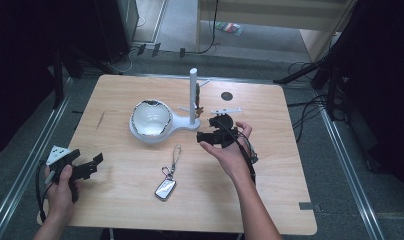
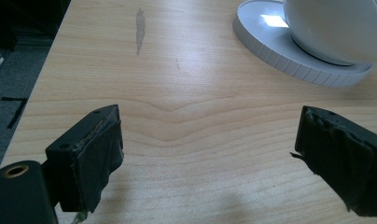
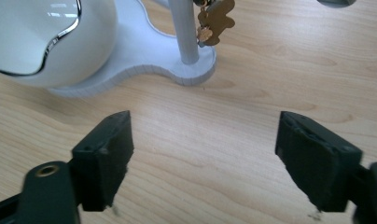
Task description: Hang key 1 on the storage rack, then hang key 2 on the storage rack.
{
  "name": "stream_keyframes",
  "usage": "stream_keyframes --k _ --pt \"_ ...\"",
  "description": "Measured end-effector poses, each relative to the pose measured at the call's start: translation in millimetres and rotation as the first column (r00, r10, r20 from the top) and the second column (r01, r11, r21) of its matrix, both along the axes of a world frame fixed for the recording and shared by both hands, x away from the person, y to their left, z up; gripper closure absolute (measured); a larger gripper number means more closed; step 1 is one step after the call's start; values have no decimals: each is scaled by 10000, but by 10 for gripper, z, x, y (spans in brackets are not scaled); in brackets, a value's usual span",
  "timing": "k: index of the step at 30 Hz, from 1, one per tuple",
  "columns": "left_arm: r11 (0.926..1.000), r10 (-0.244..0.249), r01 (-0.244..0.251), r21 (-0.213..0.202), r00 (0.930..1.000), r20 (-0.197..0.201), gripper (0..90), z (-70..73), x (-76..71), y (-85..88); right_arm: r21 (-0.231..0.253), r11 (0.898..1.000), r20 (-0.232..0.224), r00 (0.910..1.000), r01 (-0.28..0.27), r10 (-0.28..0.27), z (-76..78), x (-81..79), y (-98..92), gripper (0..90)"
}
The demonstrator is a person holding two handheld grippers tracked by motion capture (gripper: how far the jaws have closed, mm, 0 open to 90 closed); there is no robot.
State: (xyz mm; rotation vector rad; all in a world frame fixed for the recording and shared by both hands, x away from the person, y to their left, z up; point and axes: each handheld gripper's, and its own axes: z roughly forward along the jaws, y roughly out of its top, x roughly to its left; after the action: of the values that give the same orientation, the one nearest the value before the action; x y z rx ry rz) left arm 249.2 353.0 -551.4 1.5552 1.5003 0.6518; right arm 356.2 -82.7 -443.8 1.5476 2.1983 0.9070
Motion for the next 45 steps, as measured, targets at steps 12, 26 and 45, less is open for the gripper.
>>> stream_keyframes --k 12,26,45 --pt "10000 -13 13 8 10000 11 80 0 2 -1 -600 9981 -669 9976 135 -175 -139 -150 175 198" --pt "10000 -8 8 12 10000 13 81 0 3 -1 -755 9971 -1155 9933 -117 29 -306 -287 381 247" --pt "10000 -2 2 4 10000 7 81 1 2 0 -767 9933 -2051 9763 -869 696 -516 -382 799 419"
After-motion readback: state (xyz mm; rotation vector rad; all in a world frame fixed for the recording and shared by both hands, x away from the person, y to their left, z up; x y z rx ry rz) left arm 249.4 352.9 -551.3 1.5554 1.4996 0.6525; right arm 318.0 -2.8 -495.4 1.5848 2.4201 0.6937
